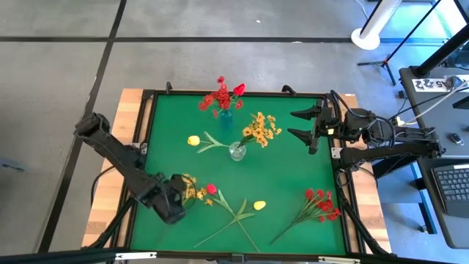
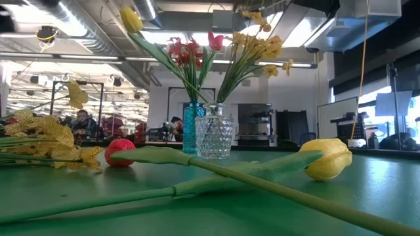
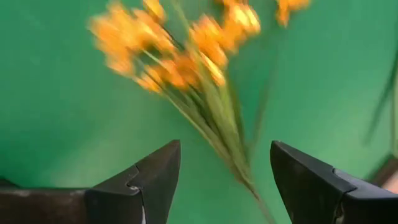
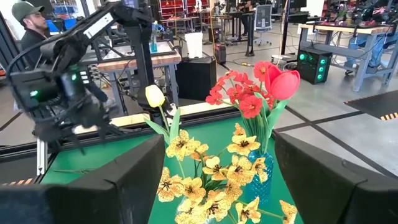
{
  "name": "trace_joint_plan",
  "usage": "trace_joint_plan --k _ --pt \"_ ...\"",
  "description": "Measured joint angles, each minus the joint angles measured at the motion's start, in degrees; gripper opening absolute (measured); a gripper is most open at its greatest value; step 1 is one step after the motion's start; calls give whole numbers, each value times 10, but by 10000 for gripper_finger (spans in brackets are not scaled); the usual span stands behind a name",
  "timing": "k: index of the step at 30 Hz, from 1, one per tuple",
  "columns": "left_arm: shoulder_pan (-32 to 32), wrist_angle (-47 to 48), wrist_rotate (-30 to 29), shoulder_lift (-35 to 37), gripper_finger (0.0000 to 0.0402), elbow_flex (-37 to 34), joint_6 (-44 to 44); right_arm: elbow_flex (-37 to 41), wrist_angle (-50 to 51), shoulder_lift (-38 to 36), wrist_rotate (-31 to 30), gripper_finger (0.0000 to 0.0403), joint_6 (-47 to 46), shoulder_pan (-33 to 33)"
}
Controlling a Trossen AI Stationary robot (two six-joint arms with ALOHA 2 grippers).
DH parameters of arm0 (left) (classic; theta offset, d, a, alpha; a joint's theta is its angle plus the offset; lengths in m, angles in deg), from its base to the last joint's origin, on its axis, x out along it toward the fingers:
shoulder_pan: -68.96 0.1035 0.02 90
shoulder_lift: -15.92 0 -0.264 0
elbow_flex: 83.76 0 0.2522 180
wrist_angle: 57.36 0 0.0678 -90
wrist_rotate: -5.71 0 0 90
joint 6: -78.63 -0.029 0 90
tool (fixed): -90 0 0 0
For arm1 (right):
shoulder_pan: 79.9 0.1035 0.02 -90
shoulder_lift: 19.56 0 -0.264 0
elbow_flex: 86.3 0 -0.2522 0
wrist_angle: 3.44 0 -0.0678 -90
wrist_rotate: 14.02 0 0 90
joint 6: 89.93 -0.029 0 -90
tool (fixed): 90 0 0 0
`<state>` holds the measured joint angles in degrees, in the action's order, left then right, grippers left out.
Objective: Sort flowers into vase by color
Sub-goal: Put the yellow flowers into the transparent vase
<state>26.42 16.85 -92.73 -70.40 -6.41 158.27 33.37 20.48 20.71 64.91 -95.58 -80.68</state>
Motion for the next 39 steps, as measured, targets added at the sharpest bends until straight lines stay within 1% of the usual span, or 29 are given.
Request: trace_joint_plan --k 5,8,17,24,26,29,31,34,37,39 --pt "-22 -50 10 -39 241 0 38 0 0 0 0 303 0 0" --pt "-27 -49 6 -61 241 0 69 0 0 0 2 303 0 0" --pt "-53 -51 26 -108 241 0 163 0 8 0 37 303 -6 1" --pt "-56 -109 28 -142 241 0 167 0 8 0 42 303 -7 1" --pt "-55 -102 44 -157 241 0 165 0 8 0 42 303 -5 1" --pt "-51 -67 84 -182 237 0 163 0 8 0 42 303 -5 0" --pt "-48 -52 96 -192 231 1 158 0 8 0 42 303 -5 0" --pt "-47 -56 95 -193 216 1 143 0 8 0 42 303 -5 0" --pt "-43 -61 92 -190 186 1 130 0 8 0 42 303 -5 0" --pt "-40 -60 91 -190 155 1 127 0 8 0 42 303 -5 0"
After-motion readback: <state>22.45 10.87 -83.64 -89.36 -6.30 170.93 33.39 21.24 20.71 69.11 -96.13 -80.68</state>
